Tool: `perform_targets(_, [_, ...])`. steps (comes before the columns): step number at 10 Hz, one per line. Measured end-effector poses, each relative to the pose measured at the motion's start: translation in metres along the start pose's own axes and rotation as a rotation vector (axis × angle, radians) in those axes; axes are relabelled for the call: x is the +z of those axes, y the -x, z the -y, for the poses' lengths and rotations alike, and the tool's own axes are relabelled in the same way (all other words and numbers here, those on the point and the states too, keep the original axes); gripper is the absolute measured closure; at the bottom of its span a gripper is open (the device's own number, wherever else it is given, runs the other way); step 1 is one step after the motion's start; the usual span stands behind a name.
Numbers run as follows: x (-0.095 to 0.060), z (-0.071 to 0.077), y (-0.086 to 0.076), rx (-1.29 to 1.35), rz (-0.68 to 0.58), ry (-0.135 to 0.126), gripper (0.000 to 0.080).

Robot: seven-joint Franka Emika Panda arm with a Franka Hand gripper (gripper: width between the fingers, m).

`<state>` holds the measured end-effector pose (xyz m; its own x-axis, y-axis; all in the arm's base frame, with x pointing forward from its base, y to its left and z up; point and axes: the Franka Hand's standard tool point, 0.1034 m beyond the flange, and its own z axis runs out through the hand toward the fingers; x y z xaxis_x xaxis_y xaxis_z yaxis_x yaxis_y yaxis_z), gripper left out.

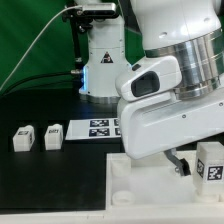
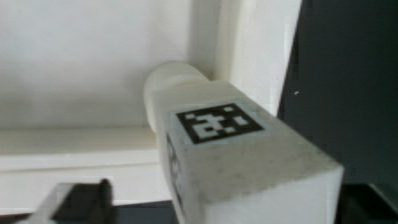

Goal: Assemble one leg

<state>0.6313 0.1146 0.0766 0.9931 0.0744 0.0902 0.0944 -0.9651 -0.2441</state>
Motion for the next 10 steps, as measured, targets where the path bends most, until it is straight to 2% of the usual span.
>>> perform_targets(1, [0.000,0.000,0.000,0.000,0.000,0.000,0.0353])
perform_targets(2, [0.000,-0.002,-0.001,0.013,-0.003,0.002,0.0353])
perform_targets(3, [0.000,-0.005,0.000,0.028,-0.002,0.006,0.0490])
perform_targets(5, [0.000,-0.006,0.000,0.068,-0.003,0.005,0.0493])
perform_targets(6, [0.001,-0.008,-0.001,0.170,-0.014,0.002,0.0493])
perform_targets(8, [-0.001,-0.012,-0.002,0.453,-0.100,-0.005,0.0493])
perform_targets(10, [-0.001,-0.015,0.002,0.787,-0.116,-0.030,0.0492])
